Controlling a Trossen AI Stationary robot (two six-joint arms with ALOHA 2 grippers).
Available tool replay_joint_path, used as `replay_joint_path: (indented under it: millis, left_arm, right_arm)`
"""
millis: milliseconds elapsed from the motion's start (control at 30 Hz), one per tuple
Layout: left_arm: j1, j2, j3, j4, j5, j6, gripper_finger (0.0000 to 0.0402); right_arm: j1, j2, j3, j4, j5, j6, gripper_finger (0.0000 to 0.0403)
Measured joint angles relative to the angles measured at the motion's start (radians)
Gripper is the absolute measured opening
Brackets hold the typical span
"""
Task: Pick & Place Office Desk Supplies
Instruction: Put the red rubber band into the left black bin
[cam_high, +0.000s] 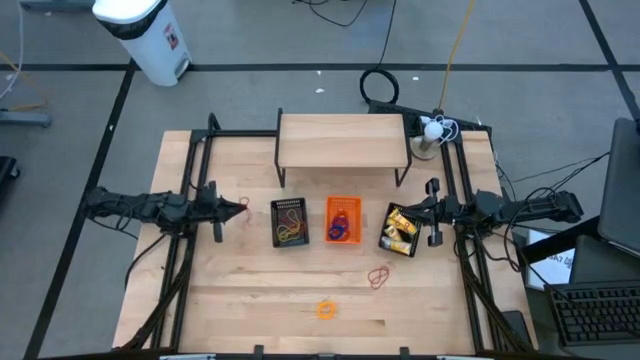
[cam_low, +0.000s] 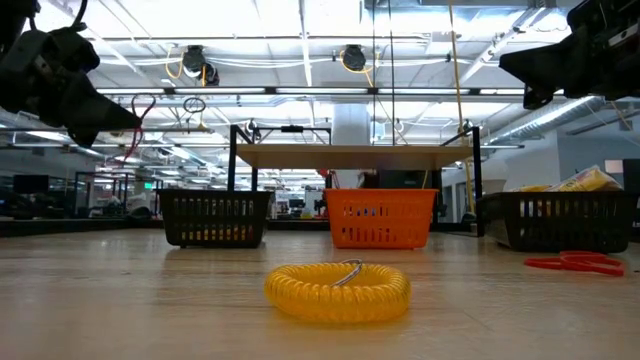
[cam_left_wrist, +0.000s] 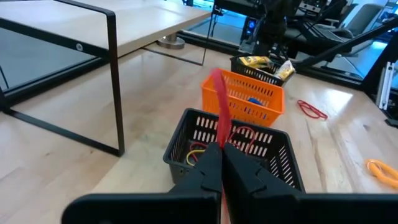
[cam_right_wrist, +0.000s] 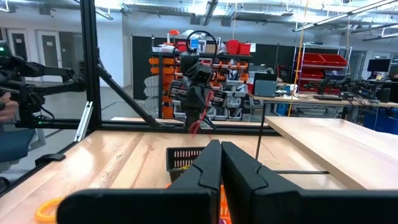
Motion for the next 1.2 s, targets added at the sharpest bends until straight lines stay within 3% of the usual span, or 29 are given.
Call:
replay_joint_path:
  millis: [700,867,1000,1200]
  left_arm:
    - [0.0,0.0,0.0,0.0,0.002,0.004,0.0]
    - [0.0,0.017,0.004,0.101,0.003,-0.098,0.0]
    - [-0.001,0.123,0.041,0.2,0.04,-0.083,0.0]
    - [0.0,0.444,0.179,0.269,0.034,-0.056,0.0]
  right_arm:
    - [0.0,0.0,0.0,-0.008,0.0,-0.007,0.0004]
    - [0.0,0.0,0.0,-0.008,0.0,-0.029,0.0002]
    - [0.0,0.0,0.0,0.003,0.0,-0.029,0.0003]
    - [0.0,0.0,0.0,0.008,0.0,-0.029,0.0004]
